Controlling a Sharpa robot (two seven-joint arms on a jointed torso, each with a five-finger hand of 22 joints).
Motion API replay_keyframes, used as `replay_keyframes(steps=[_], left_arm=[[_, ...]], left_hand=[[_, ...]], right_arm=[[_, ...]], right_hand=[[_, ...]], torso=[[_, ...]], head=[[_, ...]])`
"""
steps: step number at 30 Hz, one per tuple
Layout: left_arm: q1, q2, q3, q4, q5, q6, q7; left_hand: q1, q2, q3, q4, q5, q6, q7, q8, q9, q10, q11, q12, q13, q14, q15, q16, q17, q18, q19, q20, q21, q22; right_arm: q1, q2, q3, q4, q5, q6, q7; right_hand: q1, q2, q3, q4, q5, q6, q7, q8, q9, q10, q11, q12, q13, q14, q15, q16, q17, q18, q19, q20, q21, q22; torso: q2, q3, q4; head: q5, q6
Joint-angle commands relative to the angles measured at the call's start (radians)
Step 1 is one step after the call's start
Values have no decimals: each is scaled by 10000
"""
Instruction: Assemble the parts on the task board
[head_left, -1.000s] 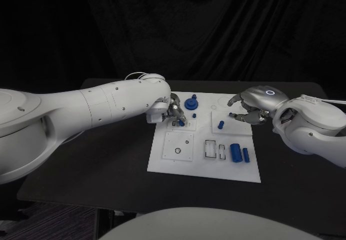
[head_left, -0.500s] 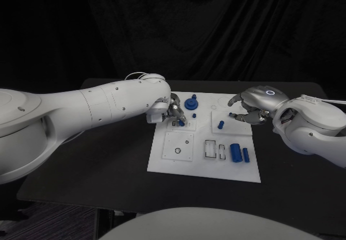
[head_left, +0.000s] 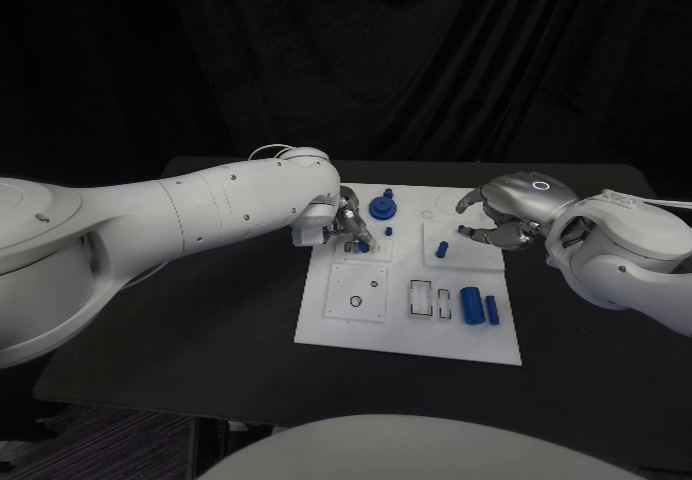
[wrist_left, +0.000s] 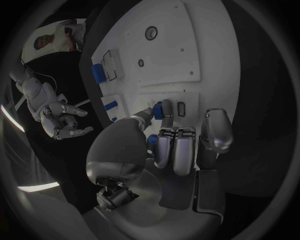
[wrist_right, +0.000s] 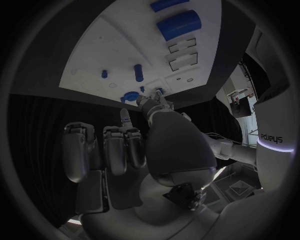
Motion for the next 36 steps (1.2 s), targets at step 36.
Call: replay_keyframes(steps=[36], left_arm=[[475,-1215,-145,1847,-709,-2767,1138]], left_hand=[[227,266,-1994,858,-4,302,-309,1175,2115,1043,-387,26,2634,1055,-353,65,2629,-96,640,-319,587,1105]], right_arm=[[-43,-172,7,14,-31,-16,-209]], right_hand=[[92,1,58,29,27,83,3,-47,-23,1042,-53,26,2631,1038,-38,29,2635,169,476,-64,-67,2301]], torso=[[5,-3,12]], head=[[17,-2]])
